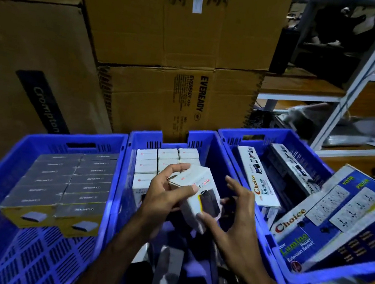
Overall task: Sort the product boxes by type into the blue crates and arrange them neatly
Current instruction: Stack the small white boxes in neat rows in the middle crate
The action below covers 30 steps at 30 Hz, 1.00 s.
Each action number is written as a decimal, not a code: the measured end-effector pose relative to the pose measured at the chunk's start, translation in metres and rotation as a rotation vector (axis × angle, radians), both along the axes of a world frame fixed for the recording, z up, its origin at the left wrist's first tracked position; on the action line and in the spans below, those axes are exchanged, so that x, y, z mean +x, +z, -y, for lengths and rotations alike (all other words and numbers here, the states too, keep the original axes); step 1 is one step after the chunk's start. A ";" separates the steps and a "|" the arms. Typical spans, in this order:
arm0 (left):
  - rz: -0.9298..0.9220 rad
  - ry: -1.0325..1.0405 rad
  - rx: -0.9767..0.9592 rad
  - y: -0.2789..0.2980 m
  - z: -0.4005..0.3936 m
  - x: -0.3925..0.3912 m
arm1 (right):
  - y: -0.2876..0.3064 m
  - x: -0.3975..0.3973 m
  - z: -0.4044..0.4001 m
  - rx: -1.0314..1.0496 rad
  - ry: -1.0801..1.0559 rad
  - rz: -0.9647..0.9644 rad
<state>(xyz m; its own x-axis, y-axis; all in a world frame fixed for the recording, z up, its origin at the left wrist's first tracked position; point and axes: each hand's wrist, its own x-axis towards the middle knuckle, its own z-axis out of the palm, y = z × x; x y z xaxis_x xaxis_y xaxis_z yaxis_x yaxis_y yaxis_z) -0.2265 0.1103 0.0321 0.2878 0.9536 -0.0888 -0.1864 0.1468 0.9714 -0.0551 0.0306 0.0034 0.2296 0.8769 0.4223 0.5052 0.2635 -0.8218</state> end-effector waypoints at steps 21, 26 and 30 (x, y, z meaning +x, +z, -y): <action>-0.798 -0.196 0.581 0.031 -0.041 0.007 | 0.010 0.078 -0.047 -0.238 0.211 0.336; -0.846 -0.178 0.590 -0.009 -0.073 0.025 | -0.002 0.103 -0.045 -0.237 0.109 0.503; -0.933 -0.151 0.645 -0.036 -0.090 0.043 | -0.013 0.112 -0.046 -0.284 0.153 0.456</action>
<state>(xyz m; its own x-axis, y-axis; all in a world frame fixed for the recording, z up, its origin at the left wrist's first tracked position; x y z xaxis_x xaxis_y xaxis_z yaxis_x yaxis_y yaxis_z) -0.1837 0.2001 -0.0035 0.4819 0.8604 0.1657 0.6239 -0.4697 0.6246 0.0564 0.0768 -0.0098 -0.0603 0.9797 0.1912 0.7995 0.1621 -0.5784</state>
